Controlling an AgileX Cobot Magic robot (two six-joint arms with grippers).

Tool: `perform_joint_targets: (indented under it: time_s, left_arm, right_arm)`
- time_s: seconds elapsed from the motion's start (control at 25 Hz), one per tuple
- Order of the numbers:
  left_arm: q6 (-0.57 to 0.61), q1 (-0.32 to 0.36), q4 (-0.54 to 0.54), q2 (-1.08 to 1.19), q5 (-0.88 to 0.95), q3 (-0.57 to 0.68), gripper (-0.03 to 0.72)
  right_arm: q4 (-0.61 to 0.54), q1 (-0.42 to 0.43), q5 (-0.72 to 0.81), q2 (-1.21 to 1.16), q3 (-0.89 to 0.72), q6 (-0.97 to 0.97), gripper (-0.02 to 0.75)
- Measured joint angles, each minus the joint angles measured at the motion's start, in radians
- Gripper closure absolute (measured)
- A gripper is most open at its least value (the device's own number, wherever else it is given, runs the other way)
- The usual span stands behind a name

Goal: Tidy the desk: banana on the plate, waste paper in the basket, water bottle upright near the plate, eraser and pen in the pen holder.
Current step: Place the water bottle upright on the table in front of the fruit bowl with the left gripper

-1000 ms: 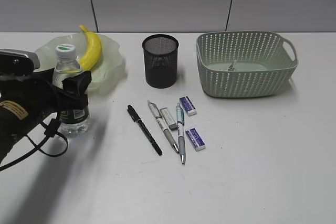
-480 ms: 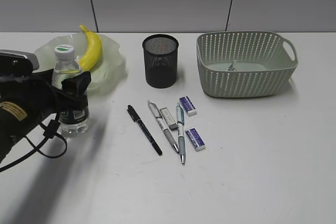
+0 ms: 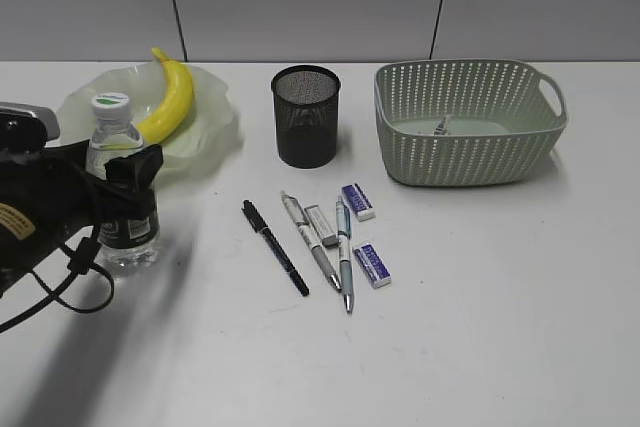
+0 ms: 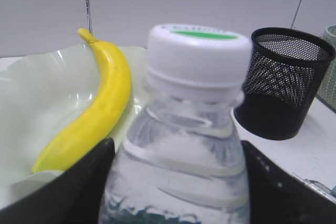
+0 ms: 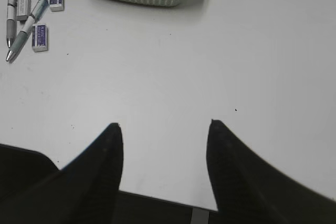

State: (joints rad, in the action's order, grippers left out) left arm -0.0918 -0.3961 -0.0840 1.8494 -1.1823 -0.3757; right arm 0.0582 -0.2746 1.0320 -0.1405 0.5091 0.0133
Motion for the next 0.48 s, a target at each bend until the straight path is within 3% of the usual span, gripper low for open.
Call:
perform_joint_targets:
  time_s: [0.48]
  left_arm:
    - [-0.002, 0.0, -0.041, -0.001, -0.021, 0.009, 0.077]
  right_arm:
    - [0.0, 0.0, 0.0, 0.0, 0.0, 0.0, 0.325]
